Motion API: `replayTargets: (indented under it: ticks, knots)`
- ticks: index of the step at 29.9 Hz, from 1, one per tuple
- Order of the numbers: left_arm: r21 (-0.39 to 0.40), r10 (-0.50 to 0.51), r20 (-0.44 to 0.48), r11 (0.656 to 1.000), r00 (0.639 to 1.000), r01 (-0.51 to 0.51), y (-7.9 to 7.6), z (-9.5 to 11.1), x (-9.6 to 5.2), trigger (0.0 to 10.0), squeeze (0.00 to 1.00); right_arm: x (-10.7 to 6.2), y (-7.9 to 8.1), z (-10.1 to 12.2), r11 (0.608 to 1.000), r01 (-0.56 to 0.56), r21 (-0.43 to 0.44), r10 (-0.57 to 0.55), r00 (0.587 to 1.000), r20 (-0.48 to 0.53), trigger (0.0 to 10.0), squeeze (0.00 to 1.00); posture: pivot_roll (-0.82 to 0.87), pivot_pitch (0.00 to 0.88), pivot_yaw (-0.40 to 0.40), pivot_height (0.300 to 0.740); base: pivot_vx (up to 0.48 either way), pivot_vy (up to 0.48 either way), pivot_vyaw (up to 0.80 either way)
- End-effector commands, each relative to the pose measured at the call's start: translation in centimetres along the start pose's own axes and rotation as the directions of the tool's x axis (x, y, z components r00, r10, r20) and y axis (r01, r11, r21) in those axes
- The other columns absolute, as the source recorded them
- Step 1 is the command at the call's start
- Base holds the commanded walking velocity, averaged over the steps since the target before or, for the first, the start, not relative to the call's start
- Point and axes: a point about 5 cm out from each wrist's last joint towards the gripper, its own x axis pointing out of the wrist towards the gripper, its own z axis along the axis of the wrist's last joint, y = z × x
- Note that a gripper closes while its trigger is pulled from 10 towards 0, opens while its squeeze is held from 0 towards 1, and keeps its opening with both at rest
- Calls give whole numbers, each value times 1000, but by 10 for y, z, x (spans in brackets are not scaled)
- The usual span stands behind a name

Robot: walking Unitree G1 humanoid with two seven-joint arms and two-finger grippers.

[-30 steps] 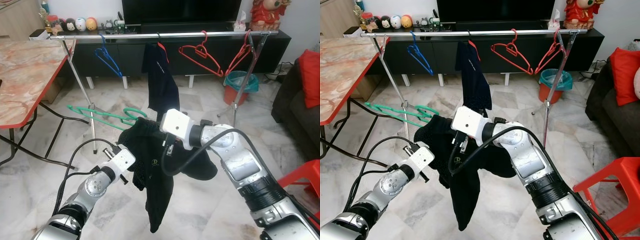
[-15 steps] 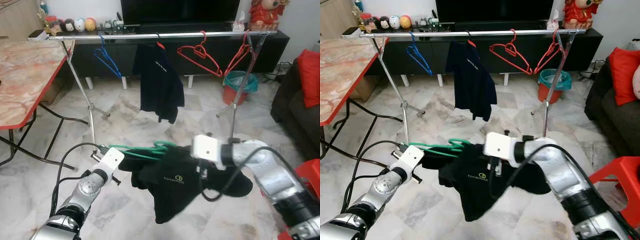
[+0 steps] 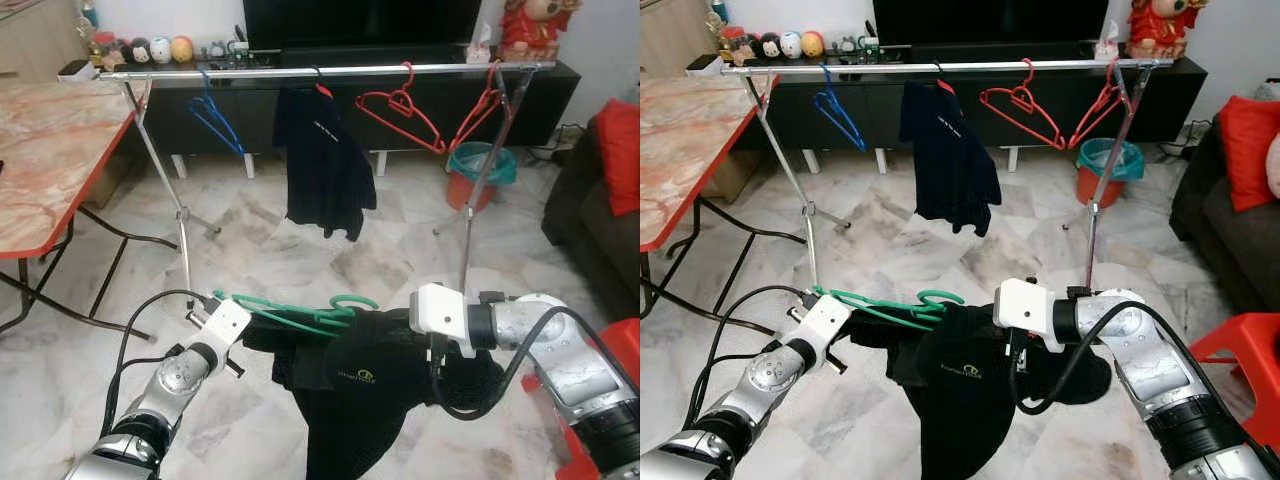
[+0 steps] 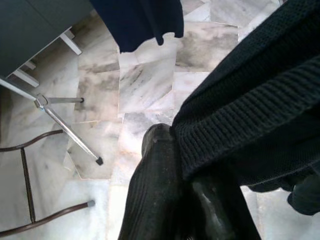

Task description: Hang hanger

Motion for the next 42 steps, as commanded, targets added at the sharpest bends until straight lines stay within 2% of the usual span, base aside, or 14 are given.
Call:
replayTargets:
  ticks: [1, 6, 7, 9, 11, 12, 14, 18, 22, 31, 33, 36, 42]
  knots:
    - [-36, 69, -87, 997, 994, -73, 16, -19, -11, 10000, 0, -17, -14, -3, 995, 68, -67, -73, 995, -71, 10000, 0, -70, 21, 67, 740, 0, 0, 0]
    - [-56, 85, -91, 994, 992, -90, 20, -21, -12, 10000, 0, -24, -26, -11, 980, 188, -71, -196, 974, -115, 10000, 0, -66, 21, 68, 740, 0, 0, 0]
    - [-69, 90, -86, 993, 992, -96, 21, -21, -13, 10000, 0, -25, -30, -14, 969, 237, -63, -244, 960, -140, 10000, 0, -67, 23, 71, 740, 0, 0, 0]
    - [-87, 99, -75, 991, 992, -106, 23, -20, -14, 10000, 0, -26, -31, -15, 964, 259, -54, -264, 953, -145, 10000, 0, -67, 22, 73, 740, 0, 0, 0]
    - [-104, 111, -69, 988, 991, -118, 25, -20, -15, 10000, 0, -26, -28, -15, 968, 248, -39, -251, 959, -133, 10000, 0, -64, 24, 75, 740, 0, 0, 0]
    - [-138, 135, -63, 980, 989, -142, 30, -20, -15, 10000, 0, -26, -19, -16, 981, 190, -38, -193, 973, -125, 10000, 0, -64, 24, 78, 740, 0, 0, 0]
    - [-165, 152, -63, 973, 986, -161, 34, -19, -16, 10000, 0, -27, -12, -18, 988, 149, -43, -153, 980, -128, 10000, 0, -64, 26, 80, 740, 0, 0, 0]
    - [-163, 151, -68, 973, 986, -161, 37, -19, -17, 10000, 0, -29, -10, -19, 990, 137, -33, -140, 982, -126, 10000, 0, -65, 27, 80, 740, 0, 0, 0]
    - [-172, 154, -71, 971, 986, -164, 39, -19, -17, 10000, 0, -35, 0, -19, 999, 35, -35, -39, 991, -130, 10000, 0, -66, 30, 81, 740, 0, 0, 0]
    - [-176, 147, -68, 972, 987, -157, 38, -18, -16, 10000, 0, -35, 4, -20, 999, -21, -35, 15, 988, -152, 10000, 0, -65, 32, 80, 740, 0, 0, 0]
    - [-175, 147, -70, 972, 987, -157, 38, -18, -16, 10000, 0, -36, 5, -25, 997, -51, -53, 39, 976, -215, 10000, 0, -63, 34, 79, 740, 0, 0, 0]
    - [-174, 147, -73, 972, 986, -158, 39, -18, -16, 10000, 0, -37, 1, -33, 996, -37, -83, 10, 951, -310, 10000, 0, -63, 34, 79, 740, 0, 0, 0]
    - [-172, 145, -78, 973, 986, -156, 40, -18, -16, 10000, 0, -35, -3, -40, 993, -9, -120, -37, 926, -375, 10000, 0, -60, 34, 79, 740, 0, 0, 0]
